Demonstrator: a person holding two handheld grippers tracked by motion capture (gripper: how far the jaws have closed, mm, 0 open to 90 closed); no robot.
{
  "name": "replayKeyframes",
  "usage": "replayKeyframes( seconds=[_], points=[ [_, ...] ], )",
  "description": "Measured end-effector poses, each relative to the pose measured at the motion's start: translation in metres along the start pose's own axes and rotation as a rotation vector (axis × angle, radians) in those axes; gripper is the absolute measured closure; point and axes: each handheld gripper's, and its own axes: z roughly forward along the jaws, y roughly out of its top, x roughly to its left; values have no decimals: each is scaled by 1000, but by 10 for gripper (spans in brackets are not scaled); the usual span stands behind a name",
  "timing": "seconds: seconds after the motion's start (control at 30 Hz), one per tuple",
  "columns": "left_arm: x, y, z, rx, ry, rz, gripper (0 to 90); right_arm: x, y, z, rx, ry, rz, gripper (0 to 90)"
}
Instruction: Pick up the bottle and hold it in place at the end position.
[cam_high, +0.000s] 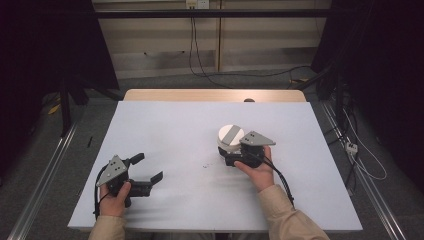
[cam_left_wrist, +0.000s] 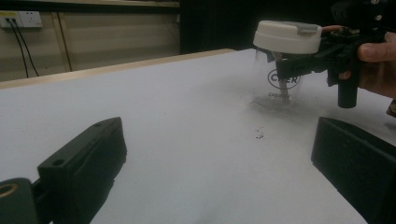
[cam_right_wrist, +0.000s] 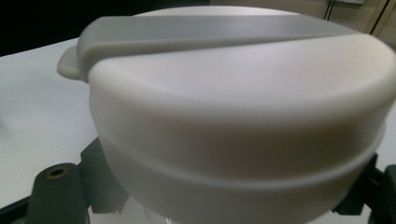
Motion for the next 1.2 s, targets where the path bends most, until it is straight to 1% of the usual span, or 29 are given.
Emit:
replayKeyframes(
  seconds=[0.1, 0.13, 0.43, 0.53, 1.2],
  points=[
    [0, -1, 1, -2, -1, -10, 29, 1, 2, 3, -3, 0, -3, 184],
    [0, 0, 1, 4, 0, -7, 29, 2, 3, 4, -6, 1, 0, 184],
    [0, 0, 0, 1, 4, -8, 29, 5, 8, 12, -20, 10, -5, 184],
    [1, 0, 0, -5, 2, -9, 29, 5, 9, 14, -21, 12, -7, 184],
    [0, 0, 0, -1, 4, -7, 29, 9, 15, 30, -26, 26, -16, 184]
  ],
)
